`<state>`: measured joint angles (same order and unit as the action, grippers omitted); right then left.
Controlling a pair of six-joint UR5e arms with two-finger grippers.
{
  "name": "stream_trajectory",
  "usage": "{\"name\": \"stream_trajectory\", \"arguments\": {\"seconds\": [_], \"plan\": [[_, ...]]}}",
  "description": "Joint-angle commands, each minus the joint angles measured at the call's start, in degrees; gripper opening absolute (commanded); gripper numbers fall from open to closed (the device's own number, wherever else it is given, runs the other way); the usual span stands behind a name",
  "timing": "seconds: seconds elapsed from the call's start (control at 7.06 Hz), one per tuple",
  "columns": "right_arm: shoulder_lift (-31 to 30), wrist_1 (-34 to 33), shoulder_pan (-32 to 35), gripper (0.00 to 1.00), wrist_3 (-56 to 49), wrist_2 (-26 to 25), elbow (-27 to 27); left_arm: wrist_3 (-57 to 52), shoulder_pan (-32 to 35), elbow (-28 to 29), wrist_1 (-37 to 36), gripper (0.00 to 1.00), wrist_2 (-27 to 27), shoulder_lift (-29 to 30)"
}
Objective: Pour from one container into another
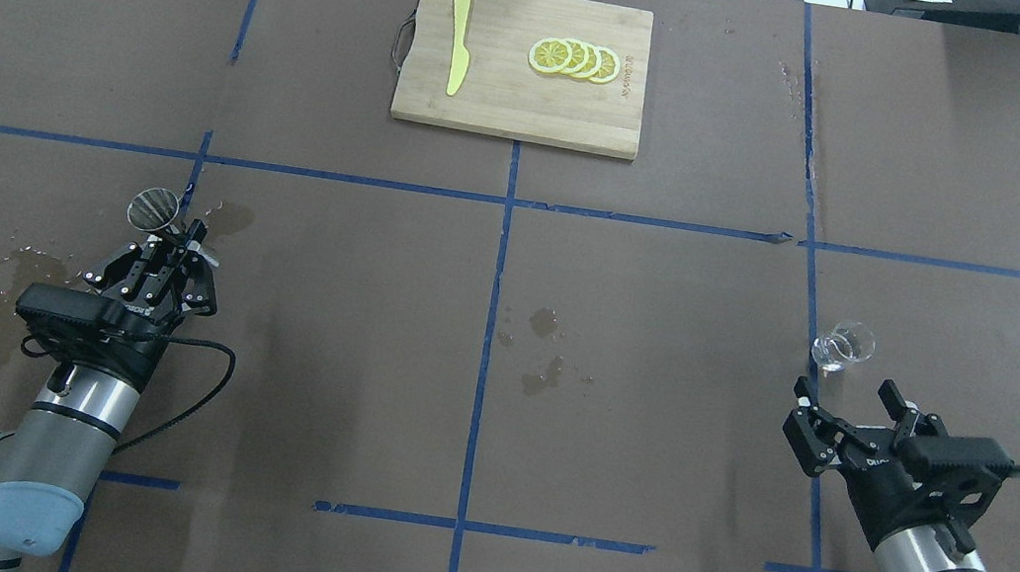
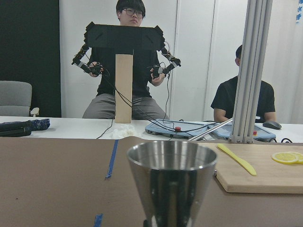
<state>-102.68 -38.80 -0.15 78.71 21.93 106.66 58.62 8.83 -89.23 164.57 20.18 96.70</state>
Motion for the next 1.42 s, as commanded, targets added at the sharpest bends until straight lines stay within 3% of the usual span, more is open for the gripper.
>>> {"name": "stream_trajectory", "arguments": {"seconds": [0.0, 0.14, 0.57, 0.99, 1.27], "plan": [[5.0, 1.09, -1.87, 0.98, 2.23, -8.99, -9.68, 0.0, -0.04, 0.19, 0.58, 0.0, 0.12, 0.5], [6.51, 1.18, -1.87, 0.99, 2.32, -9.18, -12.5, 0.0, -0.04, 0.19, 0.84, 0.0, 0.12, 0.51], [7.14, 1.09, -0.91, 0.99, 2.32, -7.87, -12.97, 0.0, -0.13, -0.24, 0.93, 0.0, 0.21, 0.68], [7.31, 1.09, 3.22, 0.98, 3.8, -3.57, -13.49, 0.0, -0.13, -0.33, 1.02, 0.0, 0.21, 0.68], [9.32, 1.09, 5.06, 0.99, 3.82, -1.98, -16.64, 0.0, -0.13, -0.34, 1.02, 0.0, 0.21, 0.68]]}}
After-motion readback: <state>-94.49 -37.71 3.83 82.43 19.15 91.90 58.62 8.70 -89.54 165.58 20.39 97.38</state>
